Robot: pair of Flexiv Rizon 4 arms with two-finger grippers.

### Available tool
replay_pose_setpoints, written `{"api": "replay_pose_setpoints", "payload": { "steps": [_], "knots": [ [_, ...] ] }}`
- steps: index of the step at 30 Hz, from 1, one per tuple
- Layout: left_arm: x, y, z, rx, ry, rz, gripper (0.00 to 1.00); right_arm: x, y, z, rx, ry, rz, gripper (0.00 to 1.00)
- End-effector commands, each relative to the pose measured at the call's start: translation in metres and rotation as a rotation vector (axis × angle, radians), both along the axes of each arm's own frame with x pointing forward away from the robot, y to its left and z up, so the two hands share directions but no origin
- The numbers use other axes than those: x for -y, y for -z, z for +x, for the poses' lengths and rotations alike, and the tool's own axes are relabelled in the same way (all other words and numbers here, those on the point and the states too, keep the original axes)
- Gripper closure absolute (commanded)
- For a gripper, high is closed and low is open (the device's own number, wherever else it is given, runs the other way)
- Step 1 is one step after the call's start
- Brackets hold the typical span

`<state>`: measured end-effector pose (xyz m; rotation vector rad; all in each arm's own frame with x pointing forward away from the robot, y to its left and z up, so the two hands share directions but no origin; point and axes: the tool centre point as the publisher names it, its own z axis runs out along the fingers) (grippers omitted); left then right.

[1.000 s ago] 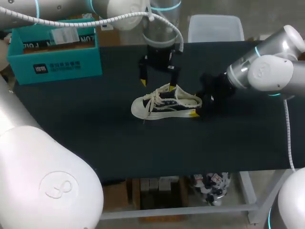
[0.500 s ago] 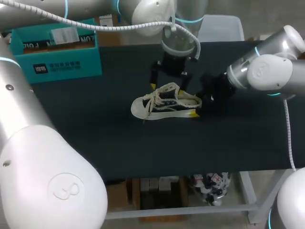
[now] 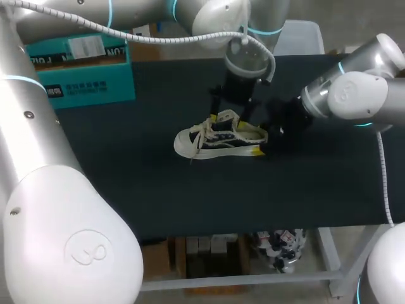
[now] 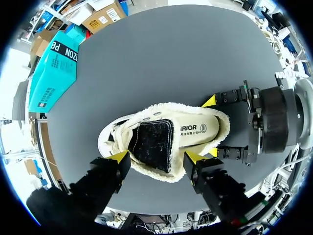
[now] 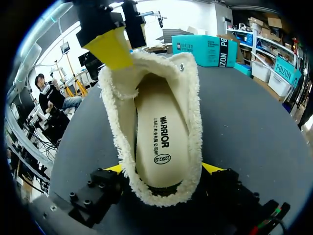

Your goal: Open the shoe tongue, take the insole out of the shoe, put the insole back into the shoe, and pack the shoe into the shoebox

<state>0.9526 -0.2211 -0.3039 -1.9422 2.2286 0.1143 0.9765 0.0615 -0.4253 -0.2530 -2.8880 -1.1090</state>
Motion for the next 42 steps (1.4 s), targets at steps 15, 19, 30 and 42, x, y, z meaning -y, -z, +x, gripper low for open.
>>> {"api": "replay_pose_setpoints", "payload": {
  "steps": [15,19,30,42],
  "knots": [
    [-0.006,0.01,-0.006,-0.011,-0.037,0.056,1.0,-0.003,0.008,-0.003,0.002,0.001,0.001,1.0],
    [-0.008,0.007,-0.01,0.003,-0.038,0.049,1.0,-0.003,0.008,-0.003,0.002,0.001,0.001,1.0],
    [-0.046,-0.011,-0.018,0.049,-0.025,-0.11,1.0,-0.003,0.008,-0.003,0.002,0.001,0.001,1.0],
    [-0.098,0.0,0.001,0.044,0.018,-0.45,1.0,-0.003,0.008,-0.003,0.002,0.001,0.001,1.0]
  ]
}}
